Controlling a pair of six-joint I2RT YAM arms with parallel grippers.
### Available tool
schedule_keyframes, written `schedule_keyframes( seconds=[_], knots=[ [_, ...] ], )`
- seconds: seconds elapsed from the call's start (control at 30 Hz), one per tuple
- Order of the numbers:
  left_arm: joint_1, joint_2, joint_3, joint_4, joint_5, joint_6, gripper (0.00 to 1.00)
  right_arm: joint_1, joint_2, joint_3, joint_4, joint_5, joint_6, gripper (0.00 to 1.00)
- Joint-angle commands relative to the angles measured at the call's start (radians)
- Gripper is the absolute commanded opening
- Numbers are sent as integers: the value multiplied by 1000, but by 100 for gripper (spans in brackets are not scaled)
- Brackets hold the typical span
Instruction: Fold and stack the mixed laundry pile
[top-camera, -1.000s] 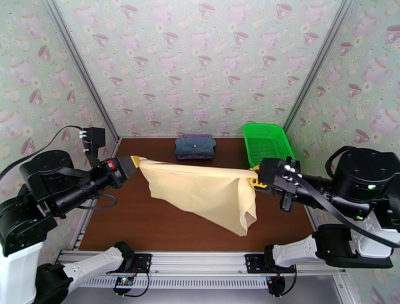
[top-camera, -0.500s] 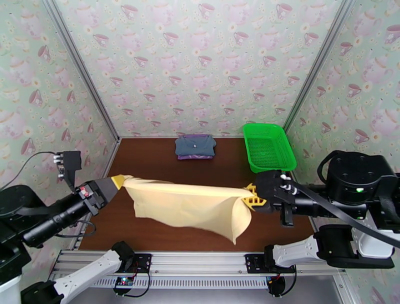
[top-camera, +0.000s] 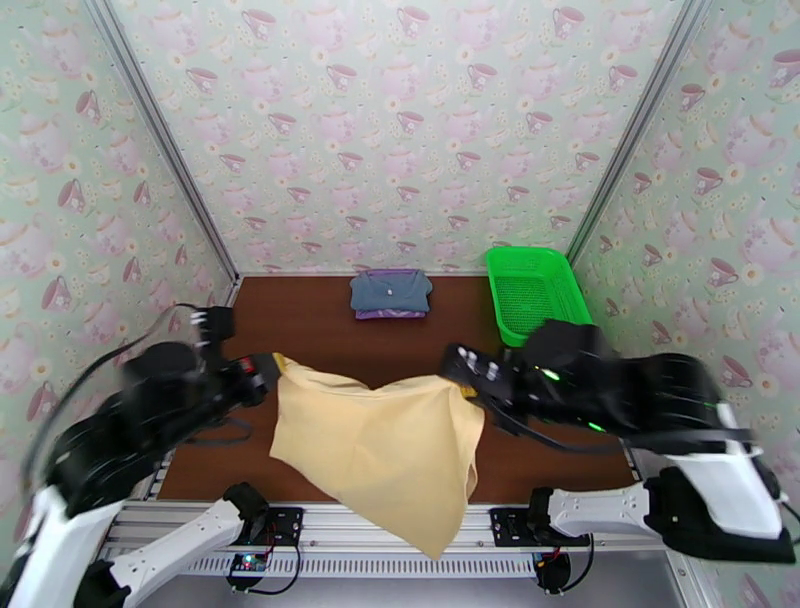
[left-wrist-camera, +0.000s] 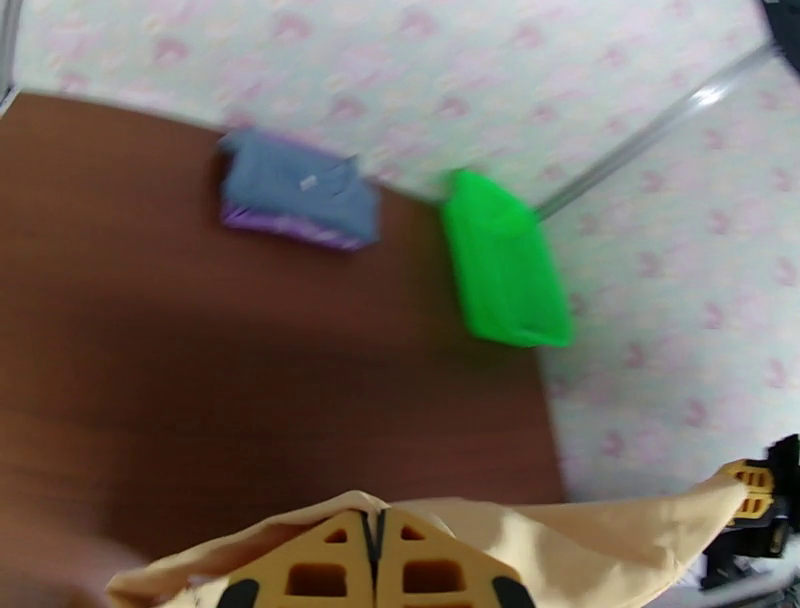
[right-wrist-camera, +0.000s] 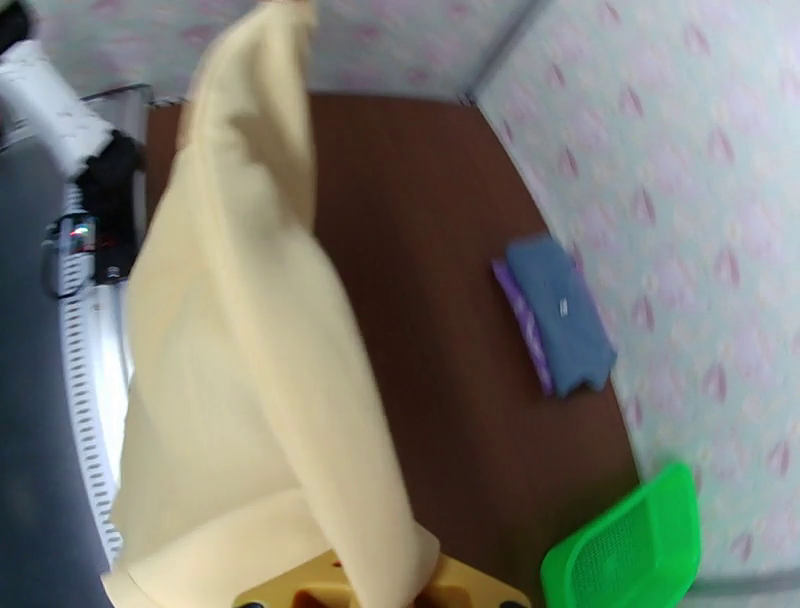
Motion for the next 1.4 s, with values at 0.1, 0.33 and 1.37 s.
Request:
schedule_keyframes(
  seconds=[0.1,0.33,1.37],
  knots=[
    [180,220,-175,277,-28,46,0,-306,154,-262,469,-35,-130,0],
    [343,541,-236,640,128,68,0,-459,424,-262,714,-117,-183,0],
    [427,621,-284,691,297,127,0,-408,302,-469,650,-181,-139,0]
  ],
)
